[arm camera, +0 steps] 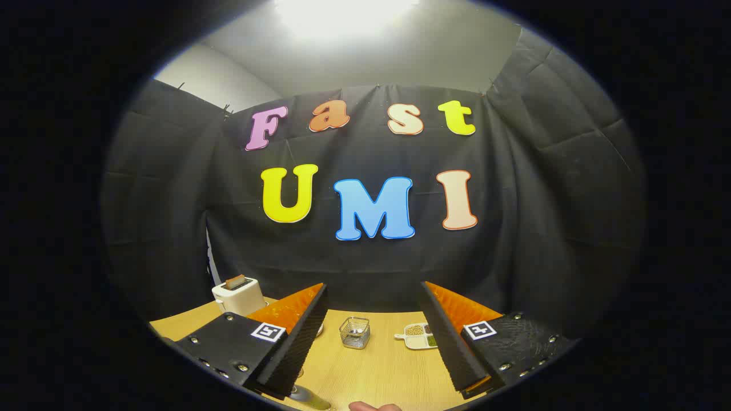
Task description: Take the bottle from table, then pour the juice into the cup, finally place the bottle on the coaster
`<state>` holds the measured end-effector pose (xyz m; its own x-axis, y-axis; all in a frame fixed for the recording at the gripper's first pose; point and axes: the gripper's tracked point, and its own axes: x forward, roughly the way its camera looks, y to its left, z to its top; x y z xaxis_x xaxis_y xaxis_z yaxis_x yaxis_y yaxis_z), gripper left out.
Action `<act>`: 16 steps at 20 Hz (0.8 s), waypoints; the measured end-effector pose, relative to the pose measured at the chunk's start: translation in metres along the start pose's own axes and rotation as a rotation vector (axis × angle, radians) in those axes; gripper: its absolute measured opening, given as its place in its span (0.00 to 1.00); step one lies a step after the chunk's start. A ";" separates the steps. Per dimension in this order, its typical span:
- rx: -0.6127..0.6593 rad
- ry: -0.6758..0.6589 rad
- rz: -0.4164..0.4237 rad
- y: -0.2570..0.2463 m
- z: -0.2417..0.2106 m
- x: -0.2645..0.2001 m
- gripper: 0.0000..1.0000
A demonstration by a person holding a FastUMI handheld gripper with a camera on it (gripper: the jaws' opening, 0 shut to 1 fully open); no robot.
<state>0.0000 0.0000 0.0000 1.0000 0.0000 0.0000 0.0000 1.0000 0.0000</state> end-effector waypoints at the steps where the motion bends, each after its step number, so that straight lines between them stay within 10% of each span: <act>1: 0.003 0.006 0.000 0.000 -0.003 0.001 0.98; 16: -0.006 0.004 0.010 0.003 -0.021 -0.003 0.98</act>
<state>-0.0025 0.0033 -0.0208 0.9999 0.0096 -0.0038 -0.0096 0.9999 -0.0062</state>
